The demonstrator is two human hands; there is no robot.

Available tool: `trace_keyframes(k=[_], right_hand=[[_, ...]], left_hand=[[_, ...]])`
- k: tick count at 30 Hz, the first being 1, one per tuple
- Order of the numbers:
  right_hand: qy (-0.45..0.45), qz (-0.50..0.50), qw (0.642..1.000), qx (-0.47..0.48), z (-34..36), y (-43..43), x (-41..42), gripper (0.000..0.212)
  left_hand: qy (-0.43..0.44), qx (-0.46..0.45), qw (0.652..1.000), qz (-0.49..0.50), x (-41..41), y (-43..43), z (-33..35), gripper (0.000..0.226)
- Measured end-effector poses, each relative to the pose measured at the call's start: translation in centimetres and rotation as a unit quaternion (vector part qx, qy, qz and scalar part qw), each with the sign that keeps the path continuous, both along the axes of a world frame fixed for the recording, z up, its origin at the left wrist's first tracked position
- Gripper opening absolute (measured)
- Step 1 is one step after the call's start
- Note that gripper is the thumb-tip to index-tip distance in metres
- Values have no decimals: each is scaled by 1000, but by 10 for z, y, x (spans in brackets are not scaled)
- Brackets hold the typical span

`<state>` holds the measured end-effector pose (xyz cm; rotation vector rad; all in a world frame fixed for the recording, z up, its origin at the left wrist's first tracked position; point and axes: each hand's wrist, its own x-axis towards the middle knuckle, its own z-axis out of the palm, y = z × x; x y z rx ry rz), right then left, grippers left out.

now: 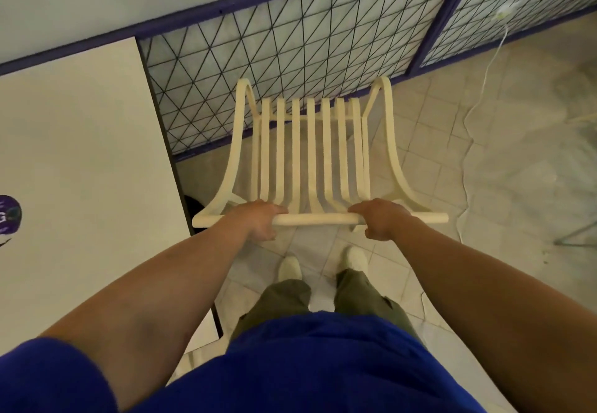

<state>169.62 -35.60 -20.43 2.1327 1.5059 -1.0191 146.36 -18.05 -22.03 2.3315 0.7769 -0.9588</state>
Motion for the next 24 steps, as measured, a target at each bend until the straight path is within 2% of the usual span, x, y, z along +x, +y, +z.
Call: trace_keyframes(k=[5, 10, 12, 15, 17, 22, 24], right_hand=[[9, 1, 1000, -22, -16, 8, 8, 74], [15, 6, 1000, -23, -25, 7, 11, 78], [22, 4, 1000, -19, -26, 7, 12, 80], [29, 3, 999, -23, -27, 6, 12, 81], [31, -1, 999, -16, -28, 5, 12, 81], [39, 17, 999, -12, -31, 1, 18, 79], [47, 26, 999, -9, -32, -2, 23, 78]], left_hand=[[28, 7, 999, -20, 2, 5, -10, 78], [37, -10, 999, 11, 5, 2, -15, 89], [31, -2, 999, -12, 4, 0, -22, 77], [0, 11, 998, -55, 1, 2, -26, 44], [-1, 14, 998, -68, -1, 2, -27, 42], [21, -19, 999, 26, 2, -12, -12, 56], [37, -19, 998, 50, 3, -22, -6, 73]])
